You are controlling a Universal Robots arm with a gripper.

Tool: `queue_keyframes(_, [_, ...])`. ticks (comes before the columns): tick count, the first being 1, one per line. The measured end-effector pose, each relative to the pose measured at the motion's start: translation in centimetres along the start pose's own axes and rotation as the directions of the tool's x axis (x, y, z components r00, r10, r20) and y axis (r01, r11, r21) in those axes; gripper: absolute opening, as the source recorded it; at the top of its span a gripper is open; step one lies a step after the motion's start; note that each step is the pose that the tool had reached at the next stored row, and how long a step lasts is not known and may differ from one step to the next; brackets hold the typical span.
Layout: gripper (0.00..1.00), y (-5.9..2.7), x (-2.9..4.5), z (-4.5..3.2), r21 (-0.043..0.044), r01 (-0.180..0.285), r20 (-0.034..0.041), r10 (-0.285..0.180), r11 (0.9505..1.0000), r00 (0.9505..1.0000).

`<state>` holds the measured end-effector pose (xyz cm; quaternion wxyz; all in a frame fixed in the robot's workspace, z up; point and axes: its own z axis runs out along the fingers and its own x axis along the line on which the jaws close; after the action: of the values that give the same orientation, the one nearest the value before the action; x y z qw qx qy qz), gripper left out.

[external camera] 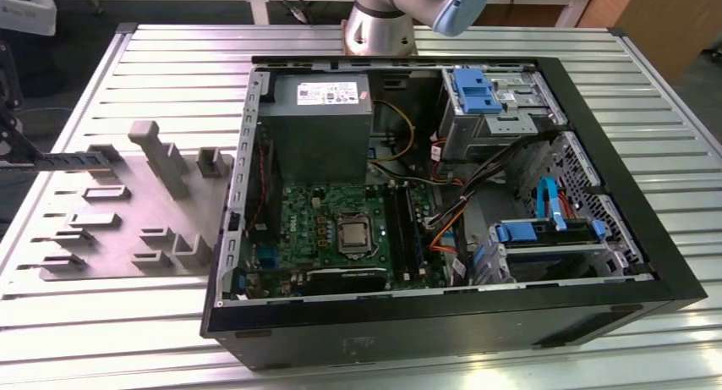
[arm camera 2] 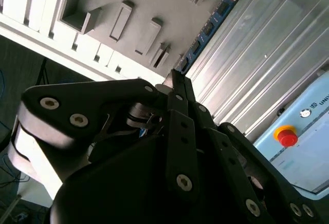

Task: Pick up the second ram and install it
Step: 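Pick up the second ram and move it above second insertion slot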

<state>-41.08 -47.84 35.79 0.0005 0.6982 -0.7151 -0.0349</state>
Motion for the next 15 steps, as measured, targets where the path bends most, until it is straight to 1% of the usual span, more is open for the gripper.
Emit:
queue_keyframes(6, [0.11,0.08,-0.07,-1.51,-0.0001,0.000,-0.0001,0.000,1.0000,1.0000])
queue_keyframes(15, [0.11,0.16,-0.15,-3.14,0.0000,0.000,0.0000,0.000,1.0000,1.0000])
